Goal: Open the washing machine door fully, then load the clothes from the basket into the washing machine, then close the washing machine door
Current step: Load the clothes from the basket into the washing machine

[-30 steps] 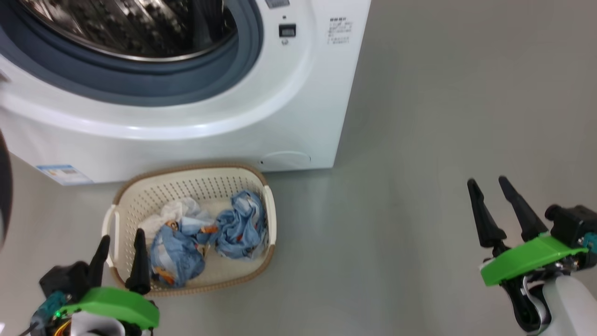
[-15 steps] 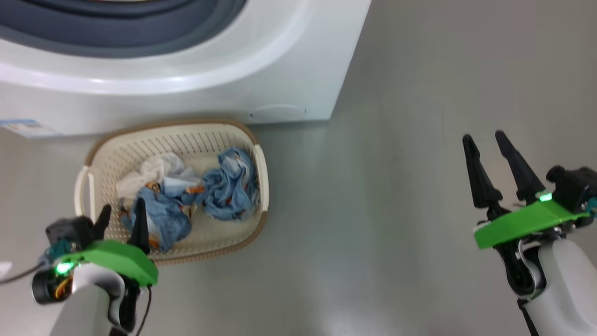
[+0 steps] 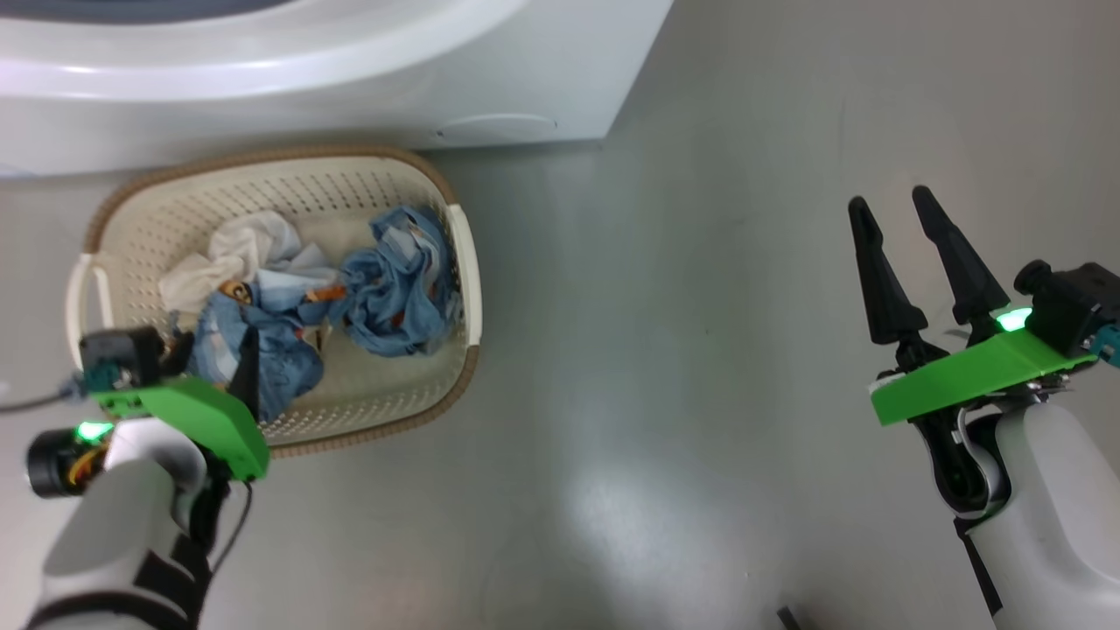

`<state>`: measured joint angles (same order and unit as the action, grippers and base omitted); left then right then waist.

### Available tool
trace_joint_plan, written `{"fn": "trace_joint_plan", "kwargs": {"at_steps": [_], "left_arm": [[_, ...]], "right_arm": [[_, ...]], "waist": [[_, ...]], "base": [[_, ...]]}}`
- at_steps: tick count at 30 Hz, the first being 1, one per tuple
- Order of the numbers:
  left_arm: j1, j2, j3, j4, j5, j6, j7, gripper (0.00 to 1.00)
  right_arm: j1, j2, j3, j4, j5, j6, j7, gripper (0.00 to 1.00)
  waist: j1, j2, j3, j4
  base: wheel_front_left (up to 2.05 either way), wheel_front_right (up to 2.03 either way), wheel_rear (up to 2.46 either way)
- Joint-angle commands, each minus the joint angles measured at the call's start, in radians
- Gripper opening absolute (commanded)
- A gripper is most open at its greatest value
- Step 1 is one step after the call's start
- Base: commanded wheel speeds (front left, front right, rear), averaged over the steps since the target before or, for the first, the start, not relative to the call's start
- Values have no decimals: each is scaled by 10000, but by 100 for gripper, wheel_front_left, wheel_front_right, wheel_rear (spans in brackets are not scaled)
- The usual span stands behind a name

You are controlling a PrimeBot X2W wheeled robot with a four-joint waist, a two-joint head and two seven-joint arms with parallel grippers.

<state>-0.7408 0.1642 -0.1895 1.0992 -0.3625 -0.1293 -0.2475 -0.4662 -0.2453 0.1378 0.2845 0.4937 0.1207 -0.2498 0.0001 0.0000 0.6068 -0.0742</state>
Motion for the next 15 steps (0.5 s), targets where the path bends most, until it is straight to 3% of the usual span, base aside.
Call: {"fn": "trace_joint_plan", "kwargs": {"at_steps": [1,15], "left_arm": [[-365,561,22,374,-162,-13,241,100],[-1654,1018,-1240,1504,-767,-13,1986,100]], "right_arm": [[22,42,243,-298,-111,100,-120,100],[-276,205,440,-491,-121,100,-120,100]], "waist": [[-1,0,428,-141],[-1,0,1266,-377]], "base": [[0,0,0],[0,0,0]]}}
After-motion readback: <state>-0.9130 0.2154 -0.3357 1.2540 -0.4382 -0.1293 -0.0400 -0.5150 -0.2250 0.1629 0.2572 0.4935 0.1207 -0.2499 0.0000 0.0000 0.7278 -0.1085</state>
